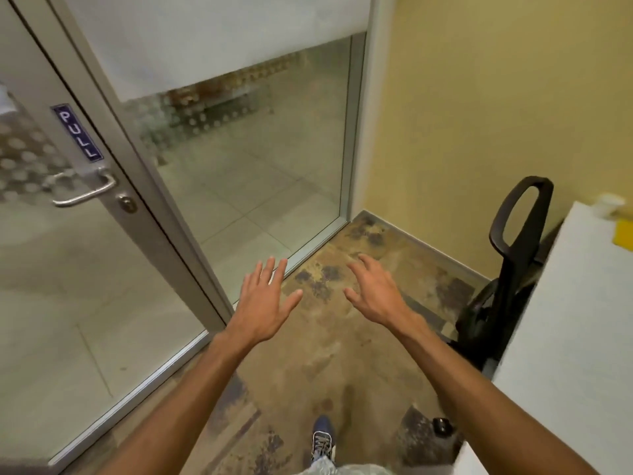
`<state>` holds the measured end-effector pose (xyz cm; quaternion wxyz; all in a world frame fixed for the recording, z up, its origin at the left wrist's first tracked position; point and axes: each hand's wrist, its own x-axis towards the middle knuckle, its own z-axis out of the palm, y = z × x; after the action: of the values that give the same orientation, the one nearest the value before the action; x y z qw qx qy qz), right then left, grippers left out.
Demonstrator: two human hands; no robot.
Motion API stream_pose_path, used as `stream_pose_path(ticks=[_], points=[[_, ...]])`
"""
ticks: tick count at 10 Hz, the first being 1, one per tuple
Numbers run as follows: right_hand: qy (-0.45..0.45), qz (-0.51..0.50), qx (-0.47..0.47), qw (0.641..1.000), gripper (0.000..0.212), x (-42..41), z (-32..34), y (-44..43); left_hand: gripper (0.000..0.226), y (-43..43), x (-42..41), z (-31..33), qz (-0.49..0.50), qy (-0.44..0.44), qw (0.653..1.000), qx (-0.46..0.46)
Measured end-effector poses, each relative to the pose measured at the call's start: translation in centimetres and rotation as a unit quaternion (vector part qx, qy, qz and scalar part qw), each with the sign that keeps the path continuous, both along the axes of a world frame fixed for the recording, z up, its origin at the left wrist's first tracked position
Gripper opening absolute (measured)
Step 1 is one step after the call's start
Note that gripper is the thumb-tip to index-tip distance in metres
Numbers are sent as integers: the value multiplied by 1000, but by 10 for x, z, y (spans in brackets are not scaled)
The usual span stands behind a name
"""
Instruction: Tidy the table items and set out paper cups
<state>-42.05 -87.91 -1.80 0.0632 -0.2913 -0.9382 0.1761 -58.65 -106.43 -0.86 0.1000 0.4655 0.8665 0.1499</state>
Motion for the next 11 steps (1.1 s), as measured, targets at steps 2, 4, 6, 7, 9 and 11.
stream_pose_path(ticks=[2,4,6,7,9,11], points=[[-14,-41,0,999,57,-41,8,74,78,100,-58,6,-61,14,998,9],[-15,-109,1,994,59,-65,8,151,77,203,-107,6,-128,10,992,13],[-13,-183,-10,983,63,-88,4,238,78,319,-152,2,-203,9,979,21],[-14,-229,-5,973,62,-100,7,285,78,383,-172,2,-243,8,970,25],[-12,-328,2,945,61,-111,17,367,78,500,-195,14,-339,10,940,36],[1,-402,9,916,62,-100,27,429,76,609,-192,23,-419,11,907,44]])
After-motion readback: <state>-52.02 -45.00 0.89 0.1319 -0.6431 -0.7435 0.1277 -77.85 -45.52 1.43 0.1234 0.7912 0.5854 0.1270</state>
